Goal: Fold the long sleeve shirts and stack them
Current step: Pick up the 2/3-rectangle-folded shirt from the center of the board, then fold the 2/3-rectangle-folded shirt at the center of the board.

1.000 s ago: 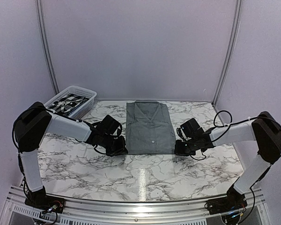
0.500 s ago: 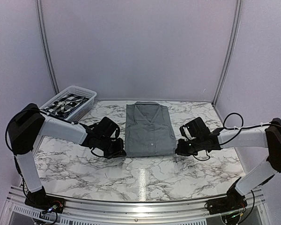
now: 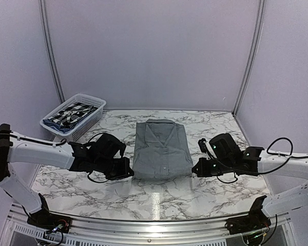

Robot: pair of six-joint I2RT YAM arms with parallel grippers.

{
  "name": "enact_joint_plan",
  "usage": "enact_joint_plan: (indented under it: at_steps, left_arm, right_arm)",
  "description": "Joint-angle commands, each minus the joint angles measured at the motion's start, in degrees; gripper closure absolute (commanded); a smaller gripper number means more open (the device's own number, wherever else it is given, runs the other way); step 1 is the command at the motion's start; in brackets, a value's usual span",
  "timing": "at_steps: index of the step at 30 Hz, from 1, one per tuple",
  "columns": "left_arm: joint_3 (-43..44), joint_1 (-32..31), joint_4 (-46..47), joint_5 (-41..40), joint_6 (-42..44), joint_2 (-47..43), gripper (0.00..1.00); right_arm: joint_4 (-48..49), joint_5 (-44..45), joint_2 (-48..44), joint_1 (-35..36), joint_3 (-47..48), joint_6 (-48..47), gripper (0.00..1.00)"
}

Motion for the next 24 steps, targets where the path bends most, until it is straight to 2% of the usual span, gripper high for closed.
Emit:
enact_joint_plan:
  at_steps: [1,4,7,11,16,21,24]
  left_arm:
    - [-0.3,-3.3,-5.1,-7.2,-0.8,-7.3,1.00]
    - [0.7,-3.4,-6.6,-7.8,-1.0,-10.3,1.00]
    - [6.6,-2.3,-10.3,-9.4,1.5,-9.8,1.00]
    - [15.7,5.5,-11.3,-3.3,5.9,-3.3,1.00]
    - [32.1,15.7,-11.3,3.3,11.8,13.1,1.00]
    - [50.9,21.6,-11.1,7.7,14.8,35.4,1.00]
    - [59.4,24.1,-10.3,9.3,13.9,45.4,1.00]
  right_arm:
    - [-4.7,4.6,-5.6,3.5,1.3,3.8,1.00]
    - [-6.6,5.0,-7.1,4.1,4.7,3.7,1.00]
    - [-8.5,6.1,-4.1,2.8,11.7,1.3,1.00]
    - [-6.8,3.8,5.5,-4.3,21.9,-5.3,1.00]
    - [0.5,-1.5,24.9,-14.6,35.0,-11.4,1.00]
    - [7.1,-6.3,44.3,-20.3,47.8,-12.7,1.00]
    - [9.0,-7.2,52.9,-22.0,55.1,-12.6,1.00]
